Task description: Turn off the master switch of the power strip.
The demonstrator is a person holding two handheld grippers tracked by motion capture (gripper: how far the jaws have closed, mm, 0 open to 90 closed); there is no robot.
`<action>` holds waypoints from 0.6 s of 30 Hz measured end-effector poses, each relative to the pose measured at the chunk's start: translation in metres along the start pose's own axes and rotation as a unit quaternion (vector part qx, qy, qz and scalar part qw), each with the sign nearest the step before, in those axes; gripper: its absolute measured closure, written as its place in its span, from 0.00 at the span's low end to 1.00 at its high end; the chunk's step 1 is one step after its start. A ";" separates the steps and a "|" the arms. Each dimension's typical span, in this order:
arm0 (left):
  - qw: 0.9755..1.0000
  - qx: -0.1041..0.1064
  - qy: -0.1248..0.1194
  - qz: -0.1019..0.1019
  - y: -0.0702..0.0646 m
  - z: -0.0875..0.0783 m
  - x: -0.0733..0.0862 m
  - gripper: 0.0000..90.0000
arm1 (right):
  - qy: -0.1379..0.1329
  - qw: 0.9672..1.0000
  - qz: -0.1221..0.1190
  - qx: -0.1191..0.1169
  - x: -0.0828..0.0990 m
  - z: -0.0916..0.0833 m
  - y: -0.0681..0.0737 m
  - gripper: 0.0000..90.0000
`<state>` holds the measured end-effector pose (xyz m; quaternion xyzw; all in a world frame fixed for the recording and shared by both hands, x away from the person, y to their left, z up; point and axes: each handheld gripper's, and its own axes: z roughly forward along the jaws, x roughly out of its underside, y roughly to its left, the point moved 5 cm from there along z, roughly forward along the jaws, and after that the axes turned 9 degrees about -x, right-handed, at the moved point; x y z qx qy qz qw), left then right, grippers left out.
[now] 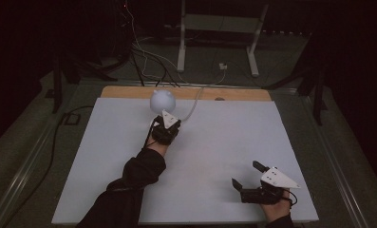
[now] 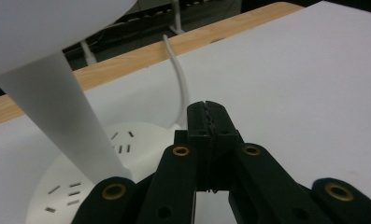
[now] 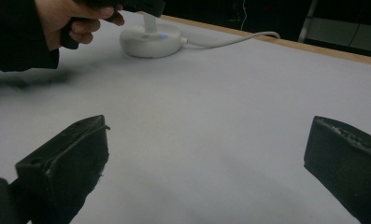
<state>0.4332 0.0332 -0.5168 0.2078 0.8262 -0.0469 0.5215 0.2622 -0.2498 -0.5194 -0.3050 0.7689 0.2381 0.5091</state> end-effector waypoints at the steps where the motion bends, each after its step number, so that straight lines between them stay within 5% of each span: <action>1: 1.000 -0.008 -0.001 0.006 0.000 0.001 0.001 1.00 | 0.000 1.000 0.000 0.000 0.000 0.000 0.000 0.00; 6: 0.999 -0.041 0.009 0.008 0.002 0.008 0.006 1.00 | 0.001 1.000 0.000 0.000 0.000 0.000 0.000 0.00; 18: 0.997 -0.073 0.026 0.020 -0.001 0.017 0.014 1.00 | 0.001 1.000 -0.002 0.000 0.000 0.000 0.000 0.00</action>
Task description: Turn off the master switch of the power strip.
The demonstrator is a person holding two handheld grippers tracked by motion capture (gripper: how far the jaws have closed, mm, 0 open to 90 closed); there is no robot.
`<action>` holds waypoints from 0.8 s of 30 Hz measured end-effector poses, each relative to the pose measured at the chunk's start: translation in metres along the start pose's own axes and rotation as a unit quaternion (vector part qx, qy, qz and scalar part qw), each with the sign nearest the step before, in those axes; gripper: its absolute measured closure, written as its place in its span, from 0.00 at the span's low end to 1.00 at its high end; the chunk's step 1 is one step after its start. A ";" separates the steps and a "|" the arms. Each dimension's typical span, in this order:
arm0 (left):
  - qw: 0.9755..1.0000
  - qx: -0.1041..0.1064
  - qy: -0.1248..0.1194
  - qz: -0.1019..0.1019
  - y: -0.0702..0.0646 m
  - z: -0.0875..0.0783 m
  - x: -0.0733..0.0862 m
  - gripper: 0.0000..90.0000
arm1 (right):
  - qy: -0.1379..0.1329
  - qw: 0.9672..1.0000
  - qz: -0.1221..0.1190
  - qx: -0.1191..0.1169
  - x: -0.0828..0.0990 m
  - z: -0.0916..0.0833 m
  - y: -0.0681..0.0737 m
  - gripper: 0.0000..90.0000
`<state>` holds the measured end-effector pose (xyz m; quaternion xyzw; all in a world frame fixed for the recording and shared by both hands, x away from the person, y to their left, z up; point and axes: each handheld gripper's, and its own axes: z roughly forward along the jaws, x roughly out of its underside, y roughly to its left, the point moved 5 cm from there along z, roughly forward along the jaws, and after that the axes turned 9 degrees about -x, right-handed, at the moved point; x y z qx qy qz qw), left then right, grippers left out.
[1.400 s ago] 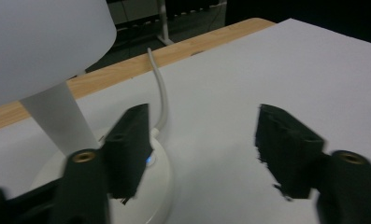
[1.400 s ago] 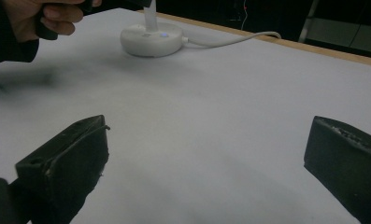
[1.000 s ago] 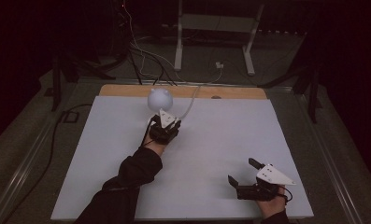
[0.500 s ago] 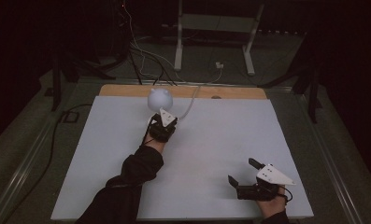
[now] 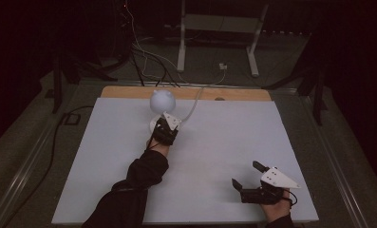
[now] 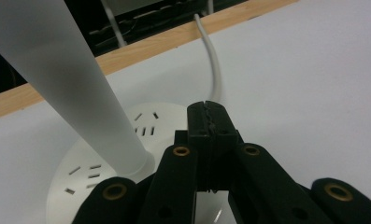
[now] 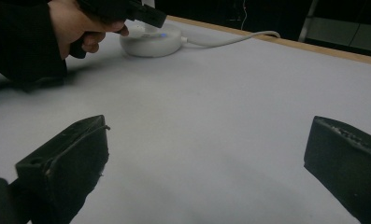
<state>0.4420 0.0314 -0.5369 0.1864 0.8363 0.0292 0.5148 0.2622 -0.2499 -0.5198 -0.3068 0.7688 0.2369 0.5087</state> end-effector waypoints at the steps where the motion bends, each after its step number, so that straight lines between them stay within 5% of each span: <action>1: 1.000 -0.002 -0.001 0.003 -0.001 0.001 0.000 1.00 | 0.000 1.000 0.000 0.000 0.000 0.000 0.000 0.00; 11: 0.999 -0.023 0.007 0.030 -0.002 0.008 0.005 1.00 | -0.001 1.000 0.001 0.001 -0.001 -0.001 0.000 0.00; 24: 0.999 -0.026 0.008 0.036 -0.002 0.013 0.006 1.00 | 0.002 1.000 0.001 0.000 0.000 0.000 0.000 0.00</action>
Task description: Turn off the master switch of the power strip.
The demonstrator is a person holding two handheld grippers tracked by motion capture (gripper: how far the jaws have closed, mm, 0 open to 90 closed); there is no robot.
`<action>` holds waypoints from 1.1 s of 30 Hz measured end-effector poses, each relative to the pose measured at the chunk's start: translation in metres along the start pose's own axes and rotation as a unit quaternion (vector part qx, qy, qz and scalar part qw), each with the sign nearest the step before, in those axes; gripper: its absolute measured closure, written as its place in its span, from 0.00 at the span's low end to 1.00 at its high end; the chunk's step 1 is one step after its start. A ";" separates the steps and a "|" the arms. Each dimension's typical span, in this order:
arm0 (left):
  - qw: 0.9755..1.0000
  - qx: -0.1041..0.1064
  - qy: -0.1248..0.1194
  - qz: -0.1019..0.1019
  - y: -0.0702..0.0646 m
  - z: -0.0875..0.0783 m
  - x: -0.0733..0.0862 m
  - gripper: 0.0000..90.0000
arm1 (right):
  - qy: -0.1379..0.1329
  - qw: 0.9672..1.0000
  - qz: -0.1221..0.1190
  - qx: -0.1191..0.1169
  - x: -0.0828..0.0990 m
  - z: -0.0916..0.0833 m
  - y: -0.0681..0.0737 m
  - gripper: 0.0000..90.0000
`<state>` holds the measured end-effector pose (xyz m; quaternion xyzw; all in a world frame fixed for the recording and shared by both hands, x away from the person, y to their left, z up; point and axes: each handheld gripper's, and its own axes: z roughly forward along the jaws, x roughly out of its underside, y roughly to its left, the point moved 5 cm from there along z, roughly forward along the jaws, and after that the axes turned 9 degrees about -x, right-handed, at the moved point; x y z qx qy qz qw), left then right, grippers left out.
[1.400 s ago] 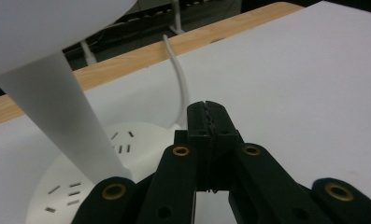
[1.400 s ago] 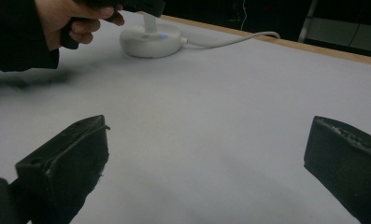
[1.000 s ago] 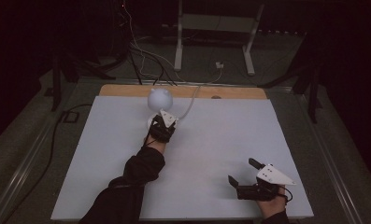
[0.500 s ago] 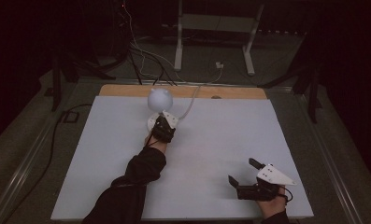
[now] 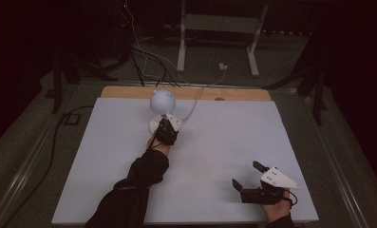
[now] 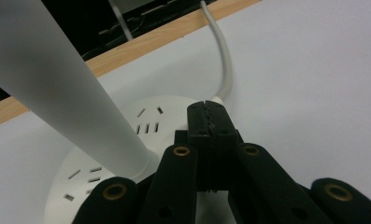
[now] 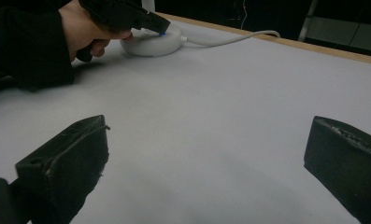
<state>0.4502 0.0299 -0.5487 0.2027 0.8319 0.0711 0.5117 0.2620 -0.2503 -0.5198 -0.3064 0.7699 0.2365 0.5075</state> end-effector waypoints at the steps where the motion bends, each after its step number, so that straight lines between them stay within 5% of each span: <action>1: 1.000 0.000 0.000 0.001 0.000 0.000 0.000 1.00 | 0.000 1.000 0.000 0.000 0.000 0.000 0.000 0.00; 20: 0.999 0.007 0.012 0.040 0.000 0.003 -0.001 1.00 | 0.002 1.000 -0.001 -0.003 0.000 0.001 0.001 0.00; 25: 0.999 0.010 0.015 0.034 0.000 0.003 -0.001 1.00 | 0.002 1.000 0.000 -0.003 0.000 0.001 0.001 0.00; 33: 0.998 0.014 0.023 0.061 0.000 0.002 -0.004 1.00 | 0.002 1.000 0.001 -0.004 0.000 0.001 0.002 0.00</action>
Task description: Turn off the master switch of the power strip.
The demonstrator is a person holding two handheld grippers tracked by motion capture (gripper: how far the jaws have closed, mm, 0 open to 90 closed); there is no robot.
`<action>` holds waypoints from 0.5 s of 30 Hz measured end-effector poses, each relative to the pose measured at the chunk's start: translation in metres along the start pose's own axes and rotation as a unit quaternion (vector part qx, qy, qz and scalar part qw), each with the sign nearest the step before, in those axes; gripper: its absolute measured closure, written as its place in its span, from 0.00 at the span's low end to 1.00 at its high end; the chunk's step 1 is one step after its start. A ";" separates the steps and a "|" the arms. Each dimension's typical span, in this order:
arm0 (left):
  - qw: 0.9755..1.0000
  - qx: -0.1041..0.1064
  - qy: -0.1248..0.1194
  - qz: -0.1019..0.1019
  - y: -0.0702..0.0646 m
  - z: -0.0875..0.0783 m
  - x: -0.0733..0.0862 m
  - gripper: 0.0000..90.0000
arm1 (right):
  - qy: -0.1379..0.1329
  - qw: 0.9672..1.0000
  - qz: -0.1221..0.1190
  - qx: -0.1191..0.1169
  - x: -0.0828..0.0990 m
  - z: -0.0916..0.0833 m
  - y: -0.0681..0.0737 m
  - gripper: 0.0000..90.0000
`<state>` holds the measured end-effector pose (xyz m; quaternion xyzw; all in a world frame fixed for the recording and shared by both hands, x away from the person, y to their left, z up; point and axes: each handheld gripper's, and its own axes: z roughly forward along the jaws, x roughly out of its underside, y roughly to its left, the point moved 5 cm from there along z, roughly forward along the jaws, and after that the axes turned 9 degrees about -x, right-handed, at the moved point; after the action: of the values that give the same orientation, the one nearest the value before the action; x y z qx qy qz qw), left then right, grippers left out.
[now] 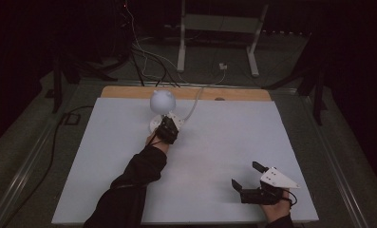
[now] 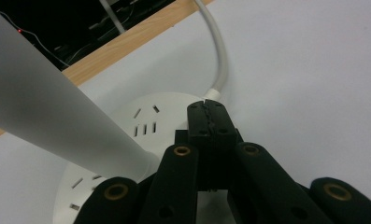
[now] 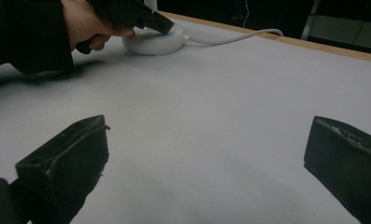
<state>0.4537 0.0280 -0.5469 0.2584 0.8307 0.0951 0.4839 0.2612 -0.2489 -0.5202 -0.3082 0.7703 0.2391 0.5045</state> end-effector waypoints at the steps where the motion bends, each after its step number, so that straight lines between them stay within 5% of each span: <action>1: 1.000 -0.002 0.001 0.003 0.000 0.000 0.000 1.00 | 0.000 1.000 0.000 0.000 0.000 0.000 0.000 0.00; 15: 0.999 0.020 0.027 0.028 0.001 0.002 -0.006 1.00 | 0.002 1.000 0.002 -0.002 0.000 0.001 0.000 0.00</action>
<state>0.4578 0.0260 -0.5427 0.2886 0.8375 0.0994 0.4533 0.2617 -0.2481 -0.5209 -0.3082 0.7713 0.2412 0.5020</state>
